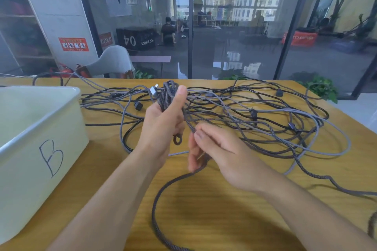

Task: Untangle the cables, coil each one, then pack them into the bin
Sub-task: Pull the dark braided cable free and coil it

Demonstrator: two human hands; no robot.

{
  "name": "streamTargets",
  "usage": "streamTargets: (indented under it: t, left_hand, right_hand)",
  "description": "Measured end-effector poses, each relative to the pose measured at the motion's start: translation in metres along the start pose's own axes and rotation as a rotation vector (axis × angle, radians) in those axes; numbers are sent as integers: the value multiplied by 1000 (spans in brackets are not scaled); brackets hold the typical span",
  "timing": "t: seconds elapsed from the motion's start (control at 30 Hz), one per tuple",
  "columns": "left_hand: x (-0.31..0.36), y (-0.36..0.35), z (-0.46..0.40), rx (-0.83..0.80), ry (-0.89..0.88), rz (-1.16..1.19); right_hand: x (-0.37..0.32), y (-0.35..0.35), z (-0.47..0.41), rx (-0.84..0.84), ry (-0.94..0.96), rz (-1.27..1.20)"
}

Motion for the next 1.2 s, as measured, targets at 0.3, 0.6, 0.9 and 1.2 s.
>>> streamTargets:
  t: [0.3, 0.6, 0.9, 1.2]
  left_hand:
    - [1, -10, 4, -200, 7, 140]
    - [13, -10, 9, -376, 19, 251]
    - [24, -4, 15, -474, 33, 211]
    - [25, -6, 18, -477, 78, 112]
  right_hand:
    - [3, -6, -2, -265, -137, -50]
    - [10, 24, -6, -265, -143, 50]
    - [3, 77, 3, 55, 92, 428]
    - [11, 96, 10, -419, -262, 318]
Point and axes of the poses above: each hand's wrist, its own z-axis away from the middle knuckle, its own y-axis out of the back of the hand, x = y × z, the point moved 1 cm from there along -z, towards the middle knuckle, and after that the axes turned 3 degrees about -z, right-handed, at the moved point
